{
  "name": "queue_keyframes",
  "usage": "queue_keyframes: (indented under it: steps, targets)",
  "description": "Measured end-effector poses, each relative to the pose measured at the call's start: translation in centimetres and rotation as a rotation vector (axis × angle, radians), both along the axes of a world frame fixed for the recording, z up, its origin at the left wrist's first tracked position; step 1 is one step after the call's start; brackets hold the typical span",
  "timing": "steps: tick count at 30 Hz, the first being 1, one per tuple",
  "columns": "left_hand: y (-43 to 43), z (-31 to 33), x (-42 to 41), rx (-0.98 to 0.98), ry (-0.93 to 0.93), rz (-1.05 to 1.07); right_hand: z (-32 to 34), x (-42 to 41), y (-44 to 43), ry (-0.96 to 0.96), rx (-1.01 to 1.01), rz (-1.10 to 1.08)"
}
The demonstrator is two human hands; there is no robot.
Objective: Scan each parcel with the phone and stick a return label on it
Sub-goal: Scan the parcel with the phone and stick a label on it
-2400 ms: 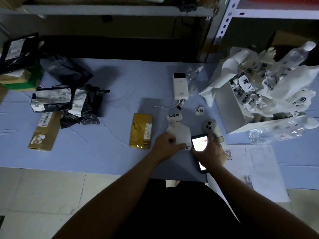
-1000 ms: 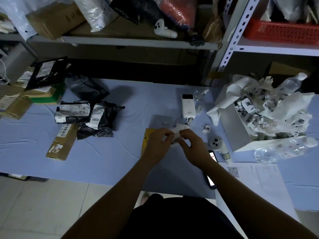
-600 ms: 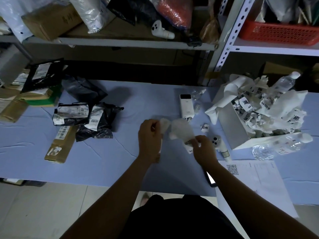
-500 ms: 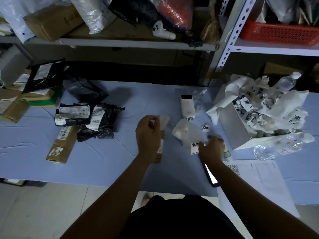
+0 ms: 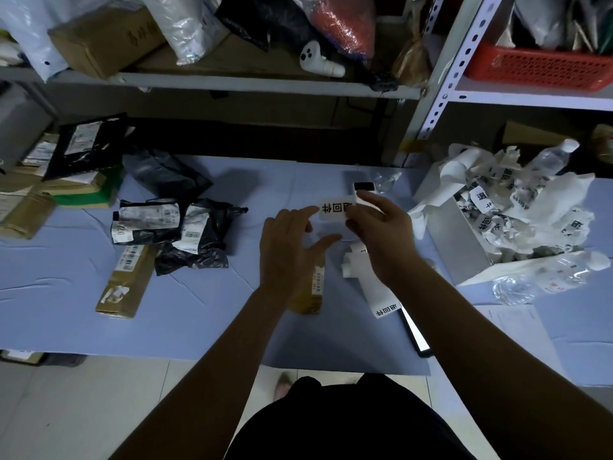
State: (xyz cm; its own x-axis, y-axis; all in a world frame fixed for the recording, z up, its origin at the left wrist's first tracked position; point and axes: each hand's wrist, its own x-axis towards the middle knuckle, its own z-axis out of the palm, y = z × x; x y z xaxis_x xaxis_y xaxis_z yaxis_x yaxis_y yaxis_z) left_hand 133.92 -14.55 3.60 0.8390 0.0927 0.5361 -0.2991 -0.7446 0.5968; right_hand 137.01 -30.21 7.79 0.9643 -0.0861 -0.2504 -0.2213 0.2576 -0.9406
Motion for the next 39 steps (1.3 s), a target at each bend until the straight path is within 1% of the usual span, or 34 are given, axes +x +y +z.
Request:
queue_keyframes:
  steps: [2,4,6,9,10,12,14,15,17,19,20,21,23,25,27,29,30,32,34,36,38,39]
  targets:
    - [1.0,0.1,-0.1,-0.173,0.163,-0.038,0.5,0.0,0.1,-0.011,0.052,-0.020]
    - [1.6,0.5,0.2,-0.379,0.273,-0.073,0.9,-0.2,0.4,-0.012,0.074,-0.023]
    - [2.1,0.9,0.7,-0.538,0.330,-0.116,0.9,-0.4,0.8,-0.025,0.067,-0.015]
    - [2.5,1.7,1.3,-0.856,0.431,-0.175,0.5,-0.8,1.3,-0.068,0.046,0.011]
    - [2.6,1.8,1.5,-0.907,0.440,-0.183,0.3,-1.0,1.5,-0.078,0.035,0.022]
    - [3.0,1.9,1.5,-0.906,0.439,-0.188,-0.1,-1.2,1.8,-0.091,-0.008,0.040]
    - [3.5,1.6,1.5,-0.820,0.432,-0.190,-0.7,-1.5,1.9,-0.100,-0.115,0.053]
    - [3.6,1.4,1.5,-0.728,0.419,-0.202,-1.1,-1.6,2.0,-0.105,-0.220,0.053]
    - [3.6,1.1,1.3,-0.522,0.393,-0.247,-2.0,-1.7,2.1,-0.111,-0.531,0.047]
    - [3.2,0.9,1.2,-0.432,0.390,-0.262,-2.5,-1.9,2.4,-0.070,-0.814,0.050]
    - [3.1,0.8,1.2,-0.414,0.390,-0.259,-2.7,-2.0,2.4,-0.047,-0.890,0.062]
    - [3.0,0.6,1.2,-0.396,0.393,-0.262,-2.9,-1.9,2.3,-0.048,-0.909,0.089]
    - [3.0,0.5,1.6,-0.323,0.441,-0.298,-3.1,-1.7,1.7,-0.113,-0.839,0.192]
    - [3.2,0.6,2.1,-0.227,0.538,-0.384,-3.0,-0.9,1.1,-0.198,-0.731,0.326]
    - [3.1,0.8,2.6,-0.181,0.614,-0.480,-3.0,0.2,0.6,-0.209,-0.607,0.430]
    - [3.0,0.6,3.2,-0.183,0.645,-0.525,-3.3,1.4,0.2,-0.197,-0.571,0.484]
    - [3.0,0.4,3.6,-0.208,0.653,-0.522,-3.5,2.0,0.1,-0.188,-0.559,0.493]
    - [2.9,-0.2,4.3,-0.332,0.680,-0.454,-4.0,2.9,-0.2,-0.136,-0.457,0.447]
    - [2.8,-1.0,4.8,-0.512,0.727,-0.322,-4.6,3.5,-0.3,-0.030,-0.296,0.315]
    - [2.6,-2.3,5.0,-0.646,0.786,-0.190,-5.4,3.9,-0.2,0.092,-0.151,0.182]
    - [2.5,-3.8,4.7,-0.746,0.821,-0.085,-6.8,3.8,0.3,0.206,-0.055,0.084]
    - [2.5,-4.5,4.6,-0.792,0.824,-0.042,-7.5,3.6,0.7,0.262,-0.042,0.047]
